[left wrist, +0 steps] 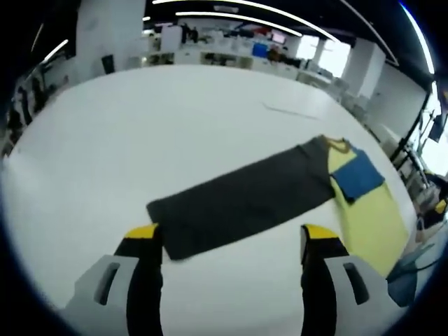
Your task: Fold the garment on the visible template until the final outline fits inside the template.
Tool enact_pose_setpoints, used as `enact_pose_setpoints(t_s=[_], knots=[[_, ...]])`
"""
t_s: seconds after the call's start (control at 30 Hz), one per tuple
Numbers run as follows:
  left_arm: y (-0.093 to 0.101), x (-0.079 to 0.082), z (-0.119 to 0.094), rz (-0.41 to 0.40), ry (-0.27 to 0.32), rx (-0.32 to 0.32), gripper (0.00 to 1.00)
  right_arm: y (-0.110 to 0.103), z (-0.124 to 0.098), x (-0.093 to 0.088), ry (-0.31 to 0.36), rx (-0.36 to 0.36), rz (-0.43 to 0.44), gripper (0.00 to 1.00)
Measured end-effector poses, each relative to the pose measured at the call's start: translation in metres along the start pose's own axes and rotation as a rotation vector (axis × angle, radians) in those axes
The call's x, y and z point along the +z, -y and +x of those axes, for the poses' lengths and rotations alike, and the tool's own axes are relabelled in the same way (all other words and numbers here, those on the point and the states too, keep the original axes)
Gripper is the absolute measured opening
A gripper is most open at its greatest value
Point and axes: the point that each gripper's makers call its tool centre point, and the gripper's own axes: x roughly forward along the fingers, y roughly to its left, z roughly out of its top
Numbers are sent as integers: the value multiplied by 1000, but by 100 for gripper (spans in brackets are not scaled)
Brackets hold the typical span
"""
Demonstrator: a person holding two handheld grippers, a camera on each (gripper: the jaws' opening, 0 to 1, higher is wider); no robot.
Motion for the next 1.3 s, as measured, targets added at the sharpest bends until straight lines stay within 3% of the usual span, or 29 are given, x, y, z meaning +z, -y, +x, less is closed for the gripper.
enact_pose_setpoints(t_s=[0.4,0.77,1.17,1.3], knots=[[-18,-2,12,-36,-2,38,73,-1,-1,-1,-9,-7,-1,100],[-32,-5,18,-68,1,47,78,-4,1,1,-16,-10,1,100],[-43,-10,27,-90,-18,45,76,-7,5,4,-20,-17,6,100],[-47,-10,30,-104,-17,58,81,-6,6,5,-22,-21,9,100]])
